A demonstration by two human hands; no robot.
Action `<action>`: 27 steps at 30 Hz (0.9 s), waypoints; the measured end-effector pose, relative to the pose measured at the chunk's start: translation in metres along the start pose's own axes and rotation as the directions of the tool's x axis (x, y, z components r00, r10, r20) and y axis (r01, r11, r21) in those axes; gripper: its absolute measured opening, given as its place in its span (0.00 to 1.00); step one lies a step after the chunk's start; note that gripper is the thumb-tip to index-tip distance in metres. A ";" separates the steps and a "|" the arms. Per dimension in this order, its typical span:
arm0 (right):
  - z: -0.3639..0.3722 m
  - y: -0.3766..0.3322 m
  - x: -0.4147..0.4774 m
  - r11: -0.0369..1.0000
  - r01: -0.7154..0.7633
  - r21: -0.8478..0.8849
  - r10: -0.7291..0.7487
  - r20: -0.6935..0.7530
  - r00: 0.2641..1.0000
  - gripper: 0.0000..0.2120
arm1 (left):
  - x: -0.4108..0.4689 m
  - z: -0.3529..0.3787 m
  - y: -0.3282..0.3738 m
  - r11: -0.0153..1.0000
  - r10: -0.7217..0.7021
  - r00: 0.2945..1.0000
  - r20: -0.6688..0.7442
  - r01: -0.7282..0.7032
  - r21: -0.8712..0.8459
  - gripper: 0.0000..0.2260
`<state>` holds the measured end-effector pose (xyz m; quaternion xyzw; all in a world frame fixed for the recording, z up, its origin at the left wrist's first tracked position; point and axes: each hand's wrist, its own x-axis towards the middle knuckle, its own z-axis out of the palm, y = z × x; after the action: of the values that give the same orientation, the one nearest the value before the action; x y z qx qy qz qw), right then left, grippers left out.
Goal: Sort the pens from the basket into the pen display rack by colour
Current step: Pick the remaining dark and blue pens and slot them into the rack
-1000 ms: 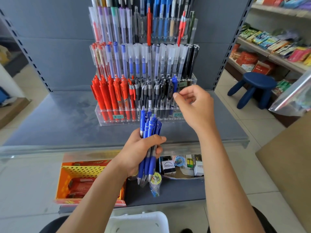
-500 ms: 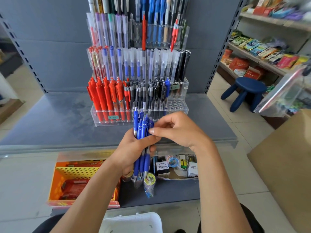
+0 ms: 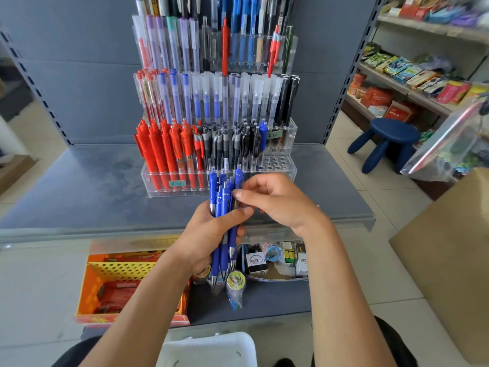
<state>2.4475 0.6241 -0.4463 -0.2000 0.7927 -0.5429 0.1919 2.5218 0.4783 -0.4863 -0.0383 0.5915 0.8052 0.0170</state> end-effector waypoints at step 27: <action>-0.016 0.002 0.025 0.895 0.373 -0.246 -0.436 -0.661 0.611 0.04 | 0.004 -0.004 -0.004 1.000 -0.008 0.999 0.053 0.010 -0.029 0.13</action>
<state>2.4178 0.6239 -0.4451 -0.1604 0.7608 -0.5729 -0.2594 2.5182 0.4752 -0.4916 -0.0200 0.5791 0.8142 0.0358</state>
